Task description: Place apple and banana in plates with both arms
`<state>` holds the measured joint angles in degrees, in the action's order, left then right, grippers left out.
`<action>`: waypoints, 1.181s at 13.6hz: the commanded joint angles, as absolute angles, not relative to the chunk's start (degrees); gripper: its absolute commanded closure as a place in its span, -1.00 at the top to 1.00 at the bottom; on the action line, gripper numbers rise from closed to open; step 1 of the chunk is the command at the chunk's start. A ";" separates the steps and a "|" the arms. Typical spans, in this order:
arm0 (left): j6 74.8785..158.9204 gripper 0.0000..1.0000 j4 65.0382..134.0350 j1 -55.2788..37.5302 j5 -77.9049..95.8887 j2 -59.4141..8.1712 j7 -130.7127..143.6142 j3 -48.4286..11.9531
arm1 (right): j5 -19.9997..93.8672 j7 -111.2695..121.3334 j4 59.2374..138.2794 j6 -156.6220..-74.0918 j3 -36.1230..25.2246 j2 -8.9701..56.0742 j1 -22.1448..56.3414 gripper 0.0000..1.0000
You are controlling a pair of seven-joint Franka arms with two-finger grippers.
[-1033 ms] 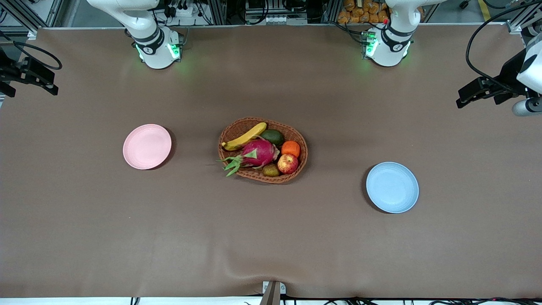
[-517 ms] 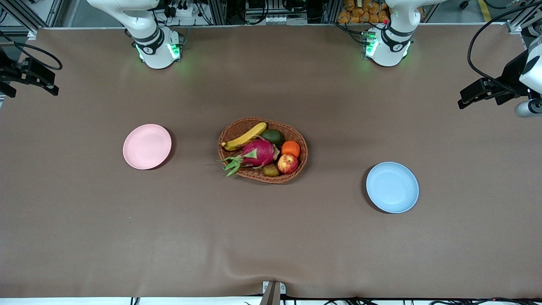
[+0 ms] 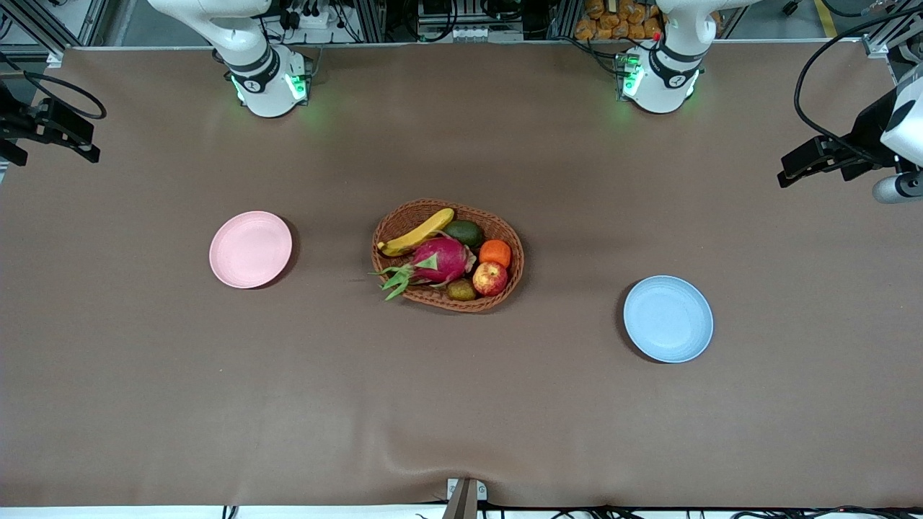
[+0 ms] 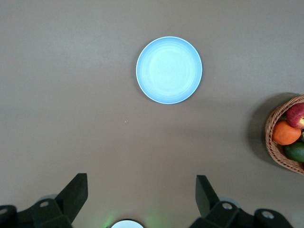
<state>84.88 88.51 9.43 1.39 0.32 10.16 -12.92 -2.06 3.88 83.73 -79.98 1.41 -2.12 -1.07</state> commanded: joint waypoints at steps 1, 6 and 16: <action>83.76 1.00 87.45 9.49 0.88 -0.26 9.76 -13.27 | -2.46 3.78 85.17 -80.33 1.14 -3.52 -1.05 1.00; 83.59 1.00 88.15 9.49 0.97 -0.18 10.11 -13.27 | -2.46 3.78 84.82 -80.68 1.32 -3.43 -0.70 1.00; 82.97 1.00 88.07 9.40 1.41 -1.14 10.46 -13.27 | -2.37 3.87 84.82 -80.51 1.14 -3.43 -0.88 1.00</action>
<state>83.59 88.69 9.35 1.39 -0.41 10.14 -13.06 -2.05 3.88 83.73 -80.23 1.30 -2.12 -1.07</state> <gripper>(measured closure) 0.000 0.000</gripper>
